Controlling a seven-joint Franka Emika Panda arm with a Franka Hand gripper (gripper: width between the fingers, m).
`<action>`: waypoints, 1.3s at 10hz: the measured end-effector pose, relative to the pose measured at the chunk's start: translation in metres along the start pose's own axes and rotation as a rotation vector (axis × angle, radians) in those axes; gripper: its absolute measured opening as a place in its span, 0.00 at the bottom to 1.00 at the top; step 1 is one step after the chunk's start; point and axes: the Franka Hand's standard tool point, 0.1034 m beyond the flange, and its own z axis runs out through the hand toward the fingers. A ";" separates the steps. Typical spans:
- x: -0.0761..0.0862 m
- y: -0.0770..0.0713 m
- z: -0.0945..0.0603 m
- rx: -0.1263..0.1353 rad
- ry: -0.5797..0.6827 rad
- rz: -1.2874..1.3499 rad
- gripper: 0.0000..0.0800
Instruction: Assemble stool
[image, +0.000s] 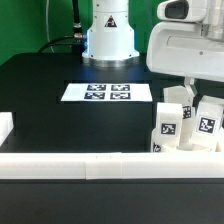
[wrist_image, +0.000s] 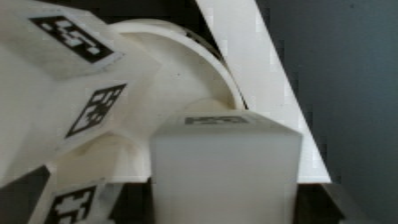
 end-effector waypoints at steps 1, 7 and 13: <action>0.000 0.000 0.000 0.004 -0.004 0.048 0.42; -0.002 -0.003 0.000 0.120 -0.039 0.796 0.42; -0.004 -0.008 -0.001 0.147 -0.106 1.157 0.42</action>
Offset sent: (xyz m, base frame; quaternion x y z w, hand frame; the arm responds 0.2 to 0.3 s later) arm -0.0126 -0.0121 -0.0001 0.0097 0.0114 0.3514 0.9361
